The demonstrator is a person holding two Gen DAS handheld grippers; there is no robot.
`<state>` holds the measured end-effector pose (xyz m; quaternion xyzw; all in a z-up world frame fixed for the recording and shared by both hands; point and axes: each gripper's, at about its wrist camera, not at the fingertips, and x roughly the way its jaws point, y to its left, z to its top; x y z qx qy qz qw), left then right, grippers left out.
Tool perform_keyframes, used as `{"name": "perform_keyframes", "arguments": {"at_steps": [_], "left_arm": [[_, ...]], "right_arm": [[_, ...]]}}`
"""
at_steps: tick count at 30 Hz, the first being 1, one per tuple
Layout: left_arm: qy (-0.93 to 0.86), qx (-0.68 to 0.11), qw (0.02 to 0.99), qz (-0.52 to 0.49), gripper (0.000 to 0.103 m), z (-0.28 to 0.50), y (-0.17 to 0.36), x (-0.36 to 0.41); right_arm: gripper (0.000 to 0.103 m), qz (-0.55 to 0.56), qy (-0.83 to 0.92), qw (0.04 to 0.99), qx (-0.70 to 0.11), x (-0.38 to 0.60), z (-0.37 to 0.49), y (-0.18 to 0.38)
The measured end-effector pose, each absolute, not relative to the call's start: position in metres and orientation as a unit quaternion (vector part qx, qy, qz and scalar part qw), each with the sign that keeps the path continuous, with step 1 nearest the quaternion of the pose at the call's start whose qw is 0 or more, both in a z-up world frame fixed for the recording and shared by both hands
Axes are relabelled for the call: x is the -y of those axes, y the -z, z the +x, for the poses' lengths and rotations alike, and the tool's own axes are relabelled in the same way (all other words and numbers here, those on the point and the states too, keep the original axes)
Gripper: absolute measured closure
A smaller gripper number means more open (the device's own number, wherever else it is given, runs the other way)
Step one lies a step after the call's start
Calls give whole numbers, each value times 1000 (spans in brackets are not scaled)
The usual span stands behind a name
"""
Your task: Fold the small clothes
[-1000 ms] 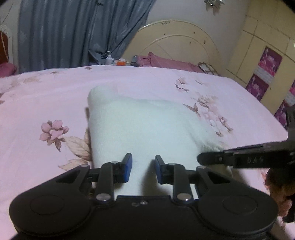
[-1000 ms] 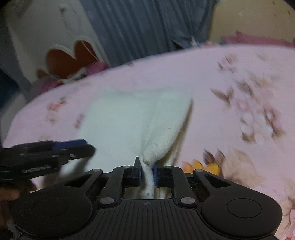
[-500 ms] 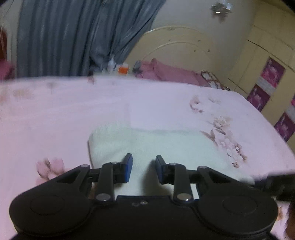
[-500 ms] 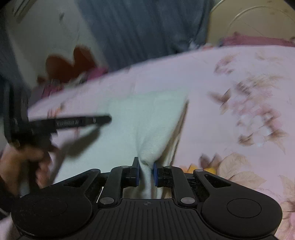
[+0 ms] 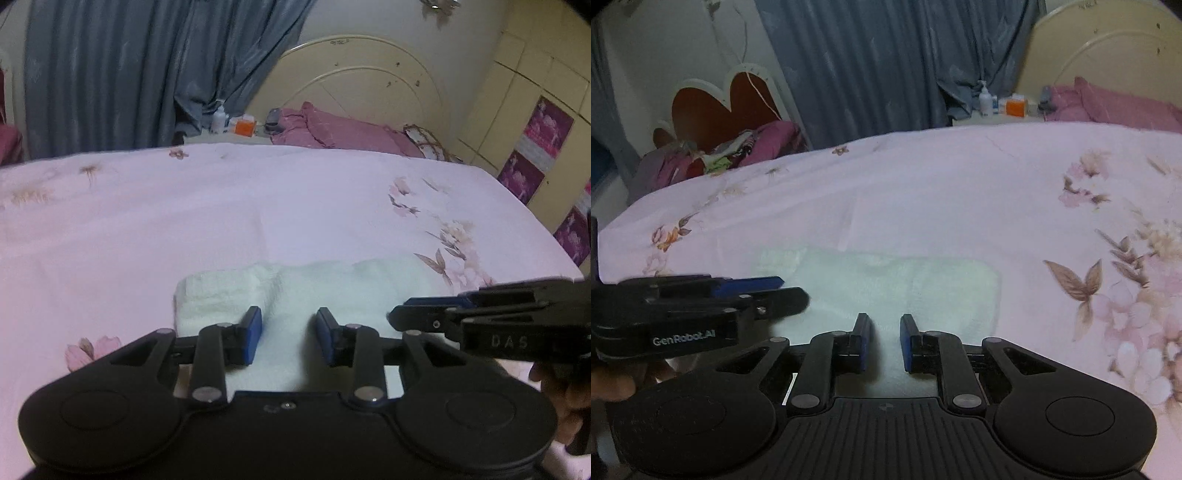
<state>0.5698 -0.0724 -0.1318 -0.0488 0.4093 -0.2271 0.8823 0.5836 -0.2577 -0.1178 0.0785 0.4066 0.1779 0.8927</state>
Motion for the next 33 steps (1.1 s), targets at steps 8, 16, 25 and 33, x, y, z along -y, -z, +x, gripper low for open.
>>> {"name": "perform_keyframes", "arguments": {"at_steps": [8,16,25,33], "left_arm": [[245,-373,894,-45,69,523,111,55],[237,-360,901,-44,69,437,109,36],[230,-393,890,-5,62,385,118,35],[190,-358,911,-71,15,425,101,11]], "right_arm": [[87,62,-177,896,-403,268,569,112],[87,96,-188,900,-382,297,489,87],[87,60,-174,876,-447,282,404,127],[16,164,-148,904,-366,302,441,96]]}}
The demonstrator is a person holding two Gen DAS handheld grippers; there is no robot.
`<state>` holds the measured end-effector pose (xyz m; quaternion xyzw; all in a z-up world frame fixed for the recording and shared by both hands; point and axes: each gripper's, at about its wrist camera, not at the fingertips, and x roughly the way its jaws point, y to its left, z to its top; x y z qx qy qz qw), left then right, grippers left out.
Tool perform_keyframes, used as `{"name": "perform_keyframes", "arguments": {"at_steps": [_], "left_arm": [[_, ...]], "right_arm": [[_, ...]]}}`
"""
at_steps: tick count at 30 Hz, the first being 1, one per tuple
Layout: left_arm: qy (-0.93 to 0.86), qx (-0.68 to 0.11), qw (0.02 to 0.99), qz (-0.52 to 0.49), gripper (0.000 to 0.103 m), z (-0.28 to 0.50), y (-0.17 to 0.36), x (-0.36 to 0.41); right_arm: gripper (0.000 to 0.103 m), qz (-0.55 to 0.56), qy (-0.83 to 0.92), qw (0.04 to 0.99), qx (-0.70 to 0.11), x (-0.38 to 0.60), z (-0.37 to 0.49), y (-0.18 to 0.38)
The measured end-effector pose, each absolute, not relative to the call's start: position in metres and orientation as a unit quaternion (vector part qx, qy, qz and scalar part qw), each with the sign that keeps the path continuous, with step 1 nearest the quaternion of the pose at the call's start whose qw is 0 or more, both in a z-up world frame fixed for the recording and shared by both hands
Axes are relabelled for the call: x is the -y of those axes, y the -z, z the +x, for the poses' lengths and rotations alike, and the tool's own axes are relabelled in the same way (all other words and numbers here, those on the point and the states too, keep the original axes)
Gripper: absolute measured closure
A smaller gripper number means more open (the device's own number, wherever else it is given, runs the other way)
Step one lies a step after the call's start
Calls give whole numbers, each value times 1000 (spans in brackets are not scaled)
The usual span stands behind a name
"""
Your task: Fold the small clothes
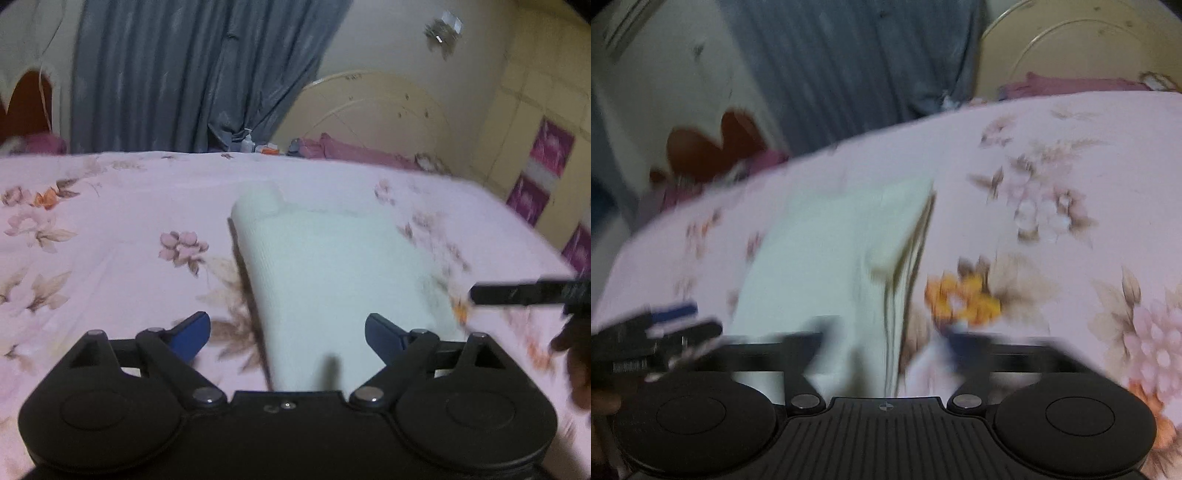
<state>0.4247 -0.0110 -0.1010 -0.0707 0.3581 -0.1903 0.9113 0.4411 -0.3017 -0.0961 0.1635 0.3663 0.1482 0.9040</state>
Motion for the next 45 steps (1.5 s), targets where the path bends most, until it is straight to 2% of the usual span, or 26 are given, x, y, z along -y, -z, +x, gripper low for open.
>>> {"name": "perform_keyframes", "arguments": {"at_steps": [4,7,8,9,10,13,15,20,29,39,40,42,43,45], "left_arm": [[196,-391,888,-142,20,464,111,2],[193,-409,880,-144,20,480,120,4],[194,-416,876,-145,21,481,125,3],[194,-425,873,-141,23,483,129,3],[185,-435,872,-130,25,480,135,2],[181,-444,870,-114,22,479,140,-3],[181,-442,872,-109,23,478,138,-5],[197,-440,863,-155,23,483,139,-11],[217,-457,850,-147,31,496,142,5],[217,-466,845,-147,30,504,143,18],[217,-467,844,-152,32,506,144,20],[219,-466,842,-159,37,508,145,26],[217,-464,845,-152,46,509,145,30],[212,-460,851,-137,56,508,140,37]], "right_arm": [[17,189,-155,893,-377,299,477,99],[22,203,-154,882,-397,299,498,110],[29,202,-157,877,-406,298,503,115],[43,185,-154,876,-418,298,509,121],[47,164,-142,878,-427,300,509,131],[47,224,-143,864,-427,329,511,143],[46,210,-138,873,-417,328,509,134],[46,249,-171,853,-426,326,513,132],[47,335,-216,803,-442,342,532,157],[47,293,-245,806,-452,327,541,150],[48,274,-247,813,-451,321,541,148],[58,251,-245,823,-447,314,542,145],[60,251,-242,824,-446,314,541,145],[67,244,-236,831,-441,311,539,144]]}}
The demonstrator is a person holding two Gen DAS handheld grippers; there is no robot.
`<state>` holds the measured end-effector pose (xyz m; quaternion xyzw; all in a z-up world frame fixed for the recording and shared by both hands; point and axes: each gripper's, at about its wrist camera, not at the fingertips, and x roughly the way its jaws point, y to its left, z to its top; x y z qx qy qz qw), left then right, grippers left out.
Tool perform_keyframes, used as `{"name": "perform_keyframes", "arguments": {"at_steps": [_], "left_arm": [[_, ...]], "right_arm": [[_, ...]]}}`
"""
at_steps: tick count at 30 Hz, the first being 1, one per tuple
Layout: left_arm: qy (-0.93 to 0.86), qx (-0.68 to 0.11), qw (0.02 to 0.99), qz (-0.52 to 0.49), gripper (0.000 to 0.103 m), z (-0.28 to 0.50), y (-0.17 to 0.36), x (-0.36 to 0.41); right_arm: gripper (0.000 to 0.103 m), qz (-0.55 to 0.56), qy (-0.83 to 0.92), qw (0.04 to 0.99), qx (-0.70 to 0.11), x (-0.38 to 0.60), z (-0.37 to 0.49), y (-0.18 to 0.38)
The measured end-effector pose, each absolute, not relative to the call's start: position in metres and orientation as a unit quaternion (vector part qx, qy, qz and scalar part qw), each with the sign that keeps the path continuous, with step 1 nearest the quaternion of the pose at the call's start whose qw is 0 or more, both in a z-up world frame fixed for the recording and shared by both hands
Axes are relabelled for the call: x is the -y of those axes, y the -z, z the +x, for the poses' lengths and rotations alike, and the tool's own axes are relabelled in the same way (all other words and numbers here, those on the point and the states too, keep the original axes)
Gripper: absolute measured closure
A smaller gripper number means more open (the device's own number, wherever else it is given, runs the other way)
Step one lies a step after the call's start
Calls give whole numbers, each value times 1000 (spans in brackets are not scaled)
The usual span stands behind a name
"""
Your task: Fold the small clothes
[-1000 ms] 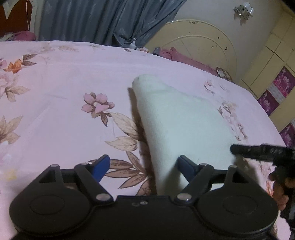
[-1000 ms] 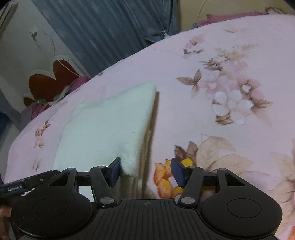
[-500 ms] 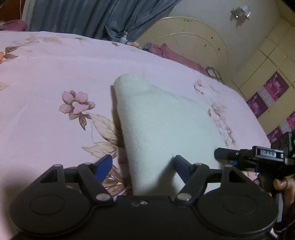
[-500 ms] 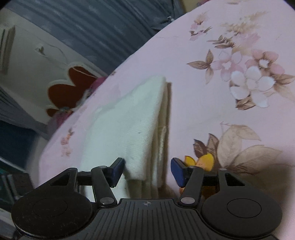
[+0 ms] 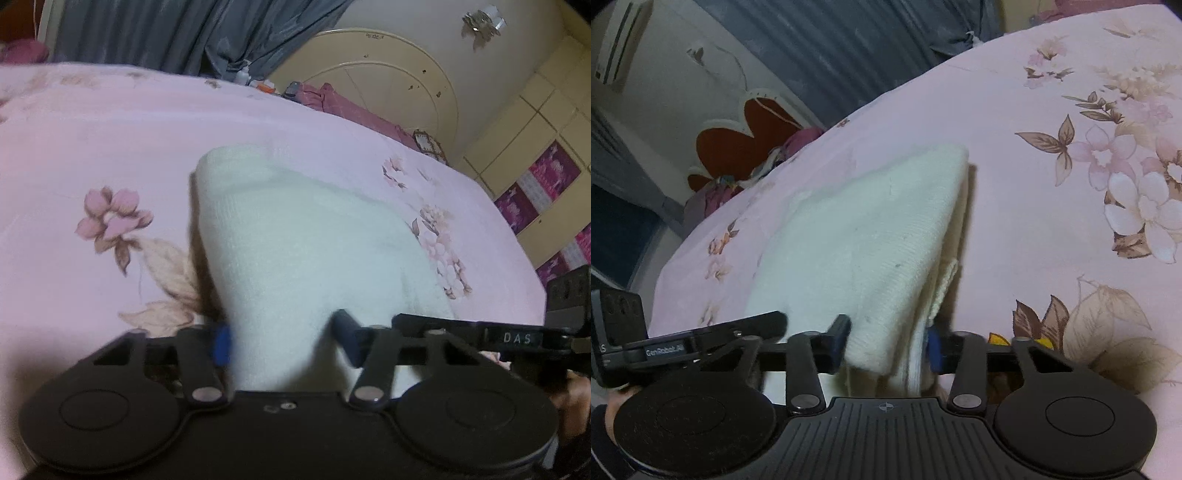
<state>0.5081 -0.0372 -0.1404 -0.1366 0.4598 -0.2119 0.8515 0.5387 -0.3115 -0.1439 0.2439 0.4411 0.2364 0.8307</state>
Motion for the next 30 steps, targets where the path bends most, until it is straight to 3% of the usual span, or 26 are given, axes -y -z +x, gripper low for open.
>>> {"name": "perform_keyframes", "arguments": {"at_steps": [3,4,18,30], "left_arm": [[197,-442,869,-104,74,499,123,47],[195,-434,874,-96,75,494,115,50],[172,-393,900,-72,75,442,55,45],[139,-393,905,-83,75,418,44,-93]], "right_arm": [[73,219,-230,845,-431,304,532,135],[74,215,-232,847,-426,303,530,131],[75,203,-286,858,-375,292,491,63],[75,179,-320,848,-383,158,478,52]]}}
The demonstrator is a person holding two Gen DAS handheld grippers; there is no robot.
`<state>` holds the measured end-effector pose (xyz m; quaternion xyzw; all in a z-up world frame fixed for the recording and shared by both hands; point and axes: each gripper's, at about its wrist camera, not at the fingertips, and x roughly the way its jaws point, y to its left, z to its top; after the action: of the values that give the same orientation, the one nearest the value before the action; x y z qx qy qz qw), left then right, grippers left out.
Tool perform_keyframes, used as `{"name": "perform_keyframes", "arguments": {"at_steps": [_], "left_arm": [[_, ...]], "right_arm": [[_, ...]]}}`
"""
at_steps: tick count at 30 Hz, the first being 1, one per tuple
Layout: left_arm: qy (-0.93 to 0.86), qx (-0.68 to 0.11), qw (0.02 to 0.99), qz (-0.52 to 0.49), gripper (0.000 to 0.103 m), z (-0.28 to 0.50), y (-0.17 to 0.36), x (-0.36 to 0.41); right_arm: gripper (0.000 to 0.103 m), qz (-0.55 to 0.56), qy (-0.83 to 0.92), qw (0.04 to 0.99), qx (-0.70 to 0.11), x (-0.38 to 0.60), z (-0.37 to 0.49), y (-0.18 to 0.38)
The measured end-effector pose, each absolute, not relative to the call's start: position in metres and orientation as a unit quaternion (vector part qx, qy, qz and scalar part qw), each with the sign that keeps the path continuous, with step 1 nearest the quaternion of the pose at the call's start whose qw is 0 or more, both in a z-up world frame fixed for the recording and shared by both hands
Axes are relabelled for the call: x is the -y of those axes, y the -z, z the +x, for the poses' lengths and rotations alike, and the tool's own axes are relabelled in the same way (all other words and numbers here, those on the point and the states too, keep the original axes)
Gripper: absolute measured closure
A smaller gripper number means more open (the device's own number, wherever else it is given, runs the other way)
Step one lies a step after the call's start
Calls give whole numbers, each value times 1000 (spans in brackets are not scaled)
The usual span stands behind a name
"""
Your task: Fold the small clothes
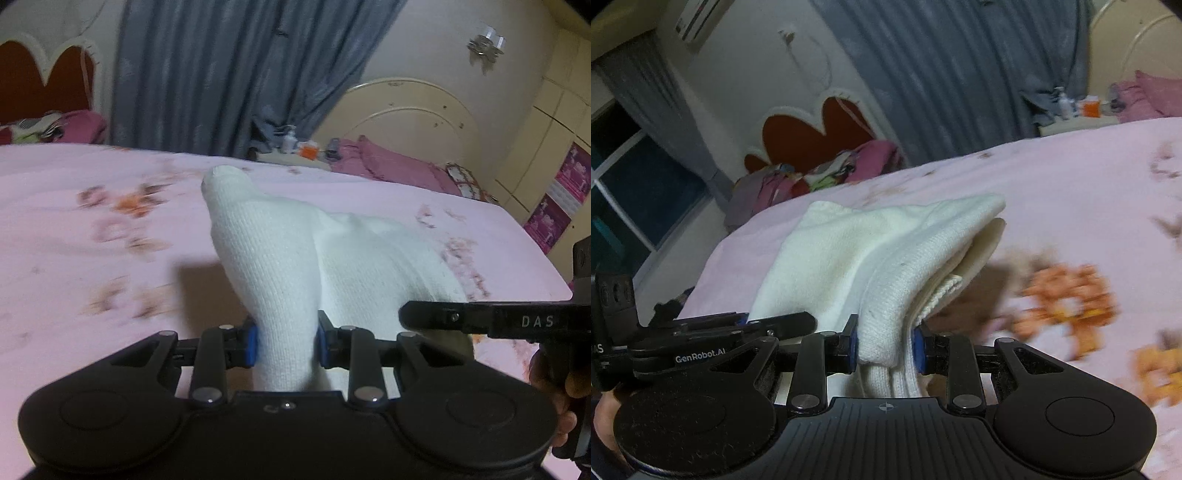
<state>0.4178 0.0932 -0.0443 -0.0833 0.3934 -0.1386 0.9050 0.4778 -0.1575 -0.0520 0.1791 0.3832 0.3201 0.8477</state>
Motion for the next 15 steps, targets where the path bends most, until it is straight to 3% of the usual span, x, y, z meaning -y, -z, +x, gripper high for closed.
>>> {"name": "perform_keyframes", "arguments": {"at_steps": [6,8,9,10,11,12,14,15], "left_arm": [[138,-408,897,-99,74,416,53,-175],[150,-420,888,-108,68,421,69,-193],[147,-431,884,-105,57,424,82,-200],[130,-446,880,-97,33,428,96,-204],[116,-461,874,-97,21,429,110,-209],[126,-456,874,-113,21,427,116,-215],[138,-445,877,-112,34,420,109,-220],[142,-428,885,-111,50,417,100,-222]], "right_arm": [[75,176,-326,838,-400,71,475,65],[75,170,-317,839,-409,52,478,76],[75,162,-304,841,-416,45,481,85],[75,149,-283,846,-426,40,487,97],[75,140,-252,847,-446,38,492,115],[64,169,-235,838,-463,44,497,134],[63,214,-231,827,-466,59,498,139],[62,203,-220,837,-458,61,495,131]]}}
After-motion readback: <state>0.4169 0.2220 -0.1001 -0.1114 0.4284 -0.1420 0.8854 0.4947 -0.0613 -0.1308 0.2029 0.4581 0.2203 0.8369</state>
